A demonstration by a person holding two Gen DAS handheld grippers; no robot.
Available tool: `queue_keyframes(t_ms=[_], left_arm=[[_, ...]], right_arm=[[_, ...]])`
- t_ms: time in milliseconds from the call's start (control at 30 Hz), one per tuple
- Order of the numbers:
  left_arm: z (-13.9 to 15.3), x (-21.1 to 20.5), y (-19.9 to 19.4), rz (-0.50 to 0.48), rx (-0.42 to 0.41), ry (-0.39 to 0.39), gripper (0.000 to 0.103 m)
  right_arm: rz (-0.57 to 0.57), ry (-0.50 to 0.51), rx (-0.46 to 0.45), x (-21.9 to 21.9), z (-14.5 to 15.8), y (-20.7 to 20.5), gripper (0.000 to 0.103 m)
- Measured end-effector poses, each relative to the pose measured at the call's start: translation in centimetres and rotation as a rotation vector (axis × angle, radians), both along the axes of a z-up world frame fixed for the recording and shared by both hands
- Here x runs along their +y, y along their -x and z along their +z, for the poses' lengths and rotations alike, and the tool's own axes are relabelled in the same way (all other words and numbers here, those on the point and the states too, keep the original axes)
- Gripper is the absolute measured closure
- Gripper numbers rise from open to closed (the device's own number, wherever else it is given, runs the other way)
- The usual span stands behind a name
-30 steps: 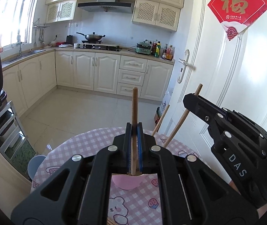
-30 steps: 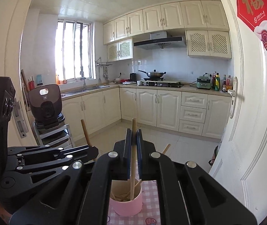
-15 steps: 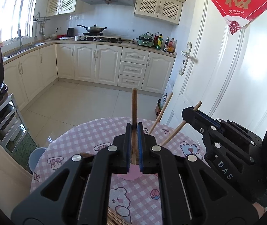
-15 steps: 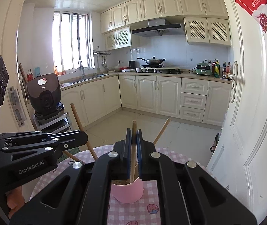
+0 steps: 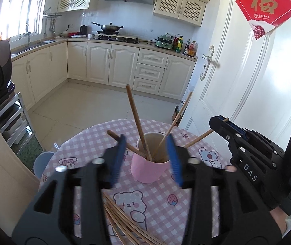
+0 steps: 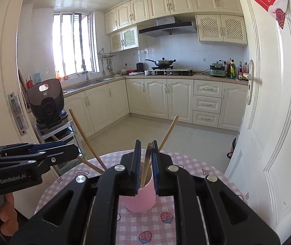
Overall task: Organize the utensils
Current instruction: 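Release the chopsticks into the cup and open both grippers, then move both open grippers down to the chopstick pile on the table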
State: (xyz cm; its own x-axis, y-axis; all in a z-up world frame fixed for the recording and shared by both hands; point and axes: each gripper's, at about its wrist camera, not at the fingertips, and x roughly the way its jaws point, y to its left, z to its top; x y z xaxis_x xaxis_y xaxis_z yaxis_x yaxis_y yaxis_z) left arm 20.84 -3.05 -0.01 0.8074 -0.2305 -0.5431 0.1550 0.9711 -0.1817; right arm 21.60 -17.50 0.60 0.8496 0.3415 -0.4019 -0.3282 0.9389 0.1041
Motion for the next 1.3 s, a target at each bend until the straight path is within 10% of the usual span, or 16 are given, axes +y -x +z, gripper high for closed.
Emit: queue_keyframes(t_ms=[833,1300], left_arm=[[-2.4,3.5,9.1,0.079,-0.016,-0.041,0.031],[-8.9,7.0,7.5,0.122,0.171,0.007,0.031]], right_arm=[[0.061,-0.051,0.047,1.2,-3.0,7.9,0.074],[0.155,0.027,0.23,4.3,-8.8,6.6,0.074]])
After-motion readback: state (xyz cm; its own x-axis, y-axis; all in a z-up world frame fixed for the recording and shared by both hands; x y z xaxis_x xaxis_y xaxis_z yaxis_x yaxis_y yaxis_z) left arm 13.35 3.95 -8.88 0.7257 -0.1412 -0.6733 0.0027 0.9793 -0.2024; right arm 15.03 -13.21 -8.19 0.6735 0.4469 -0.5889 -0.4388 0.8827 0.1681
